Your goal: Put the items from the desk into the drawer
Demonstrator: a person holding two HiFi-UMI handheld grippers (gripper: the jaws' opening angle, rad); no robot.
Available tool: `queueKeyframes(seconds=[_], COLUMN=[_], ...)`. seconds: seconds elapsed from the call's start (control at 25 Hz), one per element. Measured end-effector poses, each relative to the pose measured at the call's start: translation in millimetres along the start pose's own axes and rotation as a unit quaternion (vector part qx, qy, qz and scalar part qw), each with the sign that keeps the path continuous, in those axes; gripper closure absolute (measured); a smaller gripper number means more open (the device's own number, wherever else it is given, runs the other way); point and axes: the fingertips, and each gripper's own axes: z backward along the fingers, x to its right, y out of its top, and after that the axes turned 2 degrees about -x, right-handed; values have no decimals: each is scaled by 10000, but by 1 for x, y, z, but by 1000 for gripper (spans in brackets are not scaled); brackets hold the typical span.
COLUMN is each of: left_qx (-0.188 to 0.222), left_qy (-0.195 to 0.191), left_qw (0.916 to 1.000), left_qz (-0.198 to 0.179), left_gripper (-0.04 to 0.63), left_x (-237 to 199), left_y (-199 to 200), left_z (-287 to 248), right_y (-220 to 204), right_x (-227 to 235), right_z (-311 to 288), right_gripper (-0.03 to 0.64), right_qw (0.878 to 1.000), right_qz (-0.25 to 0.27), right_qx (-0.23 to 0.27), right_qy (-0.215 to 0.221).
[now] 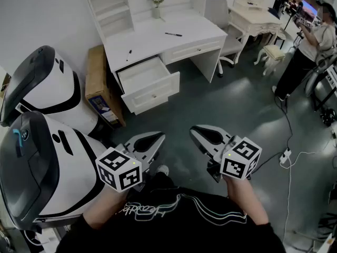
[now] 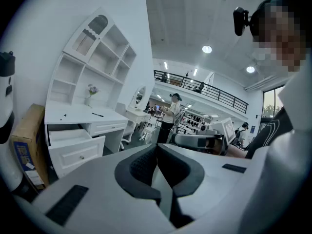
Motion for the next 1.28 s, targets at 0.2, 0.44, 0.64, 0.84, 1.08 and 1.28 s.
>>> queueKeyframes(seconds=[0.2,0.44,0.64,0.84,1.08,1.28], left_qx=[35,51,147,110,39,-391], left_qy=[-68,-29,77,159,127,9], left_qw=[10000,9998,9993,9987,9967,9940], left_qz=[-9,176,349,474,797,1020], left_gripper=[575,575,575,575,574,572], left_x=[-3,-27,-68,-135,-237,-321], left_y=[3,6,15,32,79,98], left_z=[-9,-17,-25,-53,-107,-160], right_y=[-2,-3,2,16,57,86], right_x=[13,36,58,103,180,249], right_z=[-2,-20,-54,-109,-196,-264], right_gripper=[561,560,560,560,560,560], right_qw=[10000,9995,9992,9988,9975,9951], right_qz=[-51,-320,-363,-413,-477,-652], right_qx=[1,-13,-156,-280,-513,-744], right_qy=[-51,-69,-1,16,81,72])
